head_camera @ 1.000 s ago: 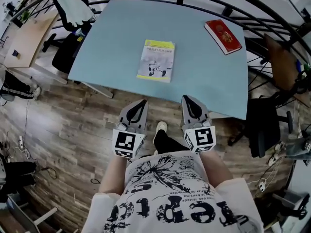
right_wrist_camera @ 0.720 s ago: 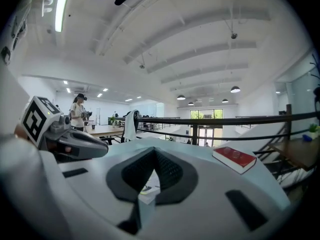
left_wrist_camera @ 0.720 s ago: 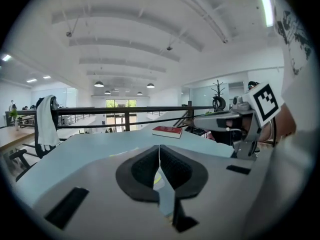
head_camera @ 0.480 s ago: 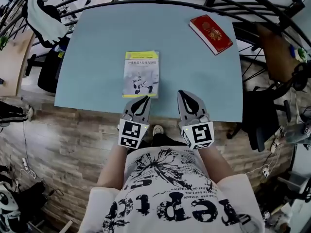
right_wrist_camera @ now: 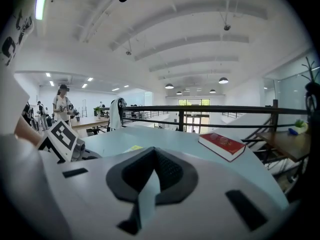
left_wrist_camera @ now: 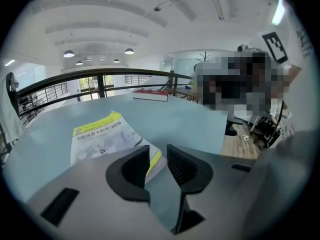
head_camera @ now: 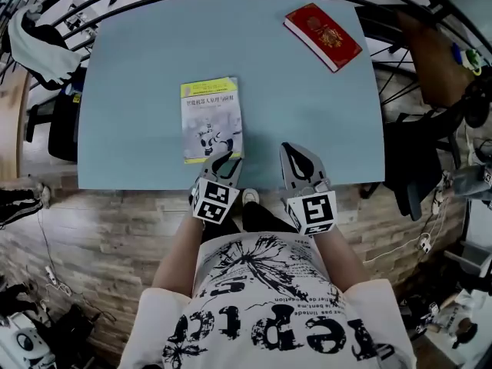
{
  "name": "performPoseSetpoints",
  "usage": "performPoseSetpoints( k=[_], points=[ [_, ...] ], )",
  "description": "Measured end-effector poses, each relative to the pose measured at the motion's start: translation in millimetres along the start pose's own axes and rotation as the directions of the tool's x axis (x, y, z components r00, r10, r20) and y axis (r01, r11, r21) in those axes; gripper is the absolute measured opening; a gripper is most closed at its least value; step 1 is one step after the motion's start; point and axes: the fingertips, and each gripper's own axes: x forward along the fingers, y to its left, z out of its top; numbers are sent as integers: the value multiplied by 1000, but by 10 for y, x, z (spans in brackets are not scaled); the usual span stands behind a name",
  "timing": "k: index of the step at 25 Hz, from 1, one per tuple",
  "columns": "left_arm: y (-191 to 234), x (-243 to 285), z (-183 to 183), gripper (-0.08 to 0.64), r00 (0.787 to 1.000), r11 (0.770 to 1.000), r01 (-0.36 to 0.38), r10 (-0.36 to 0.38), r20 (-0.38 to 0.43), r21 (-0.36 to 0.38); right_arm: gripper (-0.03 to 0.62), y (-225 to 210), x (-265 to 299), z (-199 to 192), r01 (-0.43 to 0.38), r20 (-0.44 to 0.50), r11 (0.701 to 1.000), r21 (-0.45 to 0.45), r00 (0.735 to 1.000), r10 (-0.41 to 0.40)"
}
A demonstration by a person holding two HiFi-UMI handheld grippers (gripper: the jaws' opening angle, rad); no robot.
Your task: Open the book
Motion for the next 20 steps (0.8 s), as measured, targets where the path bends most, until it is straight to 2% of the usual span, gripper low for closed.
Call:
performPoseSetpoints(
  k=[4, 9, 11, 14, 20],
  points=[
    [24, 156, -98, 123, 999, 1000, -4, 4, -32, 14, 9, -65, 47, -136, 22, -36, 1000, 21, 999, -21],
    [63, 291, -191, 123, 999, 1000, -31, 31, -43, -3, 9, -93, 44, -237, 34, -56, 999, 28, 998, -32],
    [105, 316, -193, 121, 998, 998, -61, 60, -32, -14, 9, -100, 19, -262, 33, -57, 999, 33, 998, -32],
    [153, 304, -189, 56, 996, 995, -88, 88, -7, -44, 9, -127, -19, -273, 42, -58, 998, 44, 998, -39],
    [159, 108, -17, 21, 996, 992, -55, 63, 66, -116, 9, -83, -39, -184, 42, -50, 999, 30, 998, -40]
  ],
)
